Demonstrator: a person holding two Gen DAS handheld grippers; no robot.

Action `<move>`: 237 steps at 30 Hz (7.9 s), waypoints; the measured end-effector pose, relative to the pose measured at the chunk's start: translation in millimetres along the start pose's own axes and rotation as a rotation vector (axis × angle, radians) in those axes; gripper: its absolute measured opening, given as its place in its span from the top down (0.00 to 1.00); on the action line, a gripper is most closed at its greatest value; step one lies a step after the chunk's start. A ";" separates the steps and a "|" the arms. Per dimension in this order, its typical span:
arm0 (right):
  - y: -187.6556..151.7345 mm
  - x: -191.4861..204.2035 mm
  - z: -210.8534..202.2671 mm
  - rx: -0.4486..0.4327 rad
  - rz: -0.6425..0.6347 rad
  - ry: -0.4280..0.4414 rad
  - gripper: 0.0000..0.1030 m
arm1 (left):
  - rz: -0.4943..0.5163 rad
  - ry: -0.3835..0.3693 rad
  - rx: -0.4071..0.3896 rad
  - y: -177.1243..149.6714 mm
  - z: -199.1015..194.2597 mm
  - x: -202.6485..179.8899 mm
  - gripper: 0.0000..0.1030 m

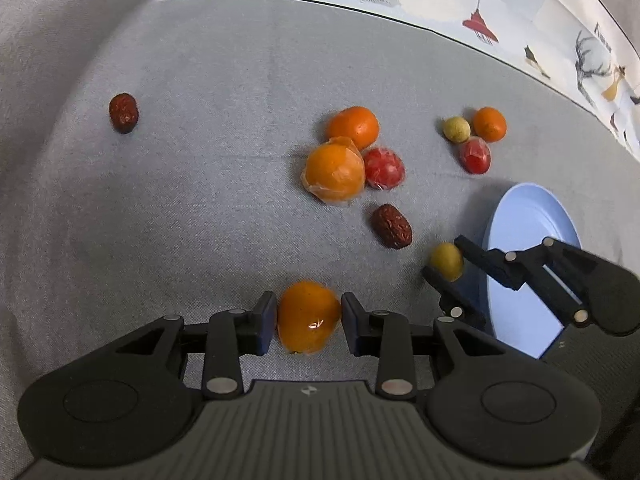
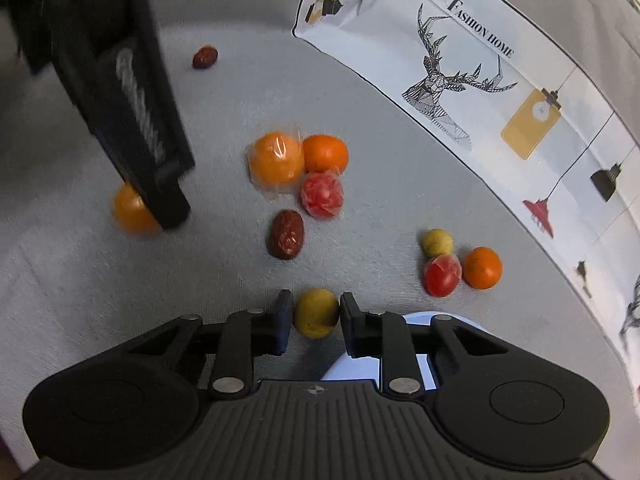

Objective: Organize fruits
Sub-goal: 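Close the right tool on the small yellow fruit and lift it, then carry the orange in the left tool while the right tool carries the yellow fruit over the plate, then open the right tool over the plate while the left tool opens, releasing the orange, then grasp another mandarin with the left tool while the right tool grasps a red wrapped fruit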

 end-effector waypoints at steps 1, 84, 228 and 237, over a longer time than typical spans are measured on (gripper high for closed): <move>2.0 0.0 -3.6 -0.010 0.028 0.017 0.75 | 0.004 0.001 0.001 -0.7 0.2 -0.1 0.63; -99.9 -154.6 -98.5 -0.053 0.794 -0.074 0.74 | 0.459 -0.158 -0.434 -32.5 -36.6 -162.5 0.66; -2.9 -141.8 69.4 0.097 0.701 0.034 0.54 | -0.190 -0.154 -0.191 109.8 25.0 -18.3 0.49; 5.4 -138.5 50.9 0.059 0.690 0.045 0.72 | -0.159 -0.103 -0.222 111.1 17.4 -15.8 0.63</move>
Point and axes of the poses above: each gripper's, at about its wrist camera, not at the fingertips, and z roughly the way its jaws point, x to its left, y to its top, the point moved 9 cm from there along z, roughly the way its jaws point, and after that the axes turned 4 degrees about x, right-handed, at the moved point
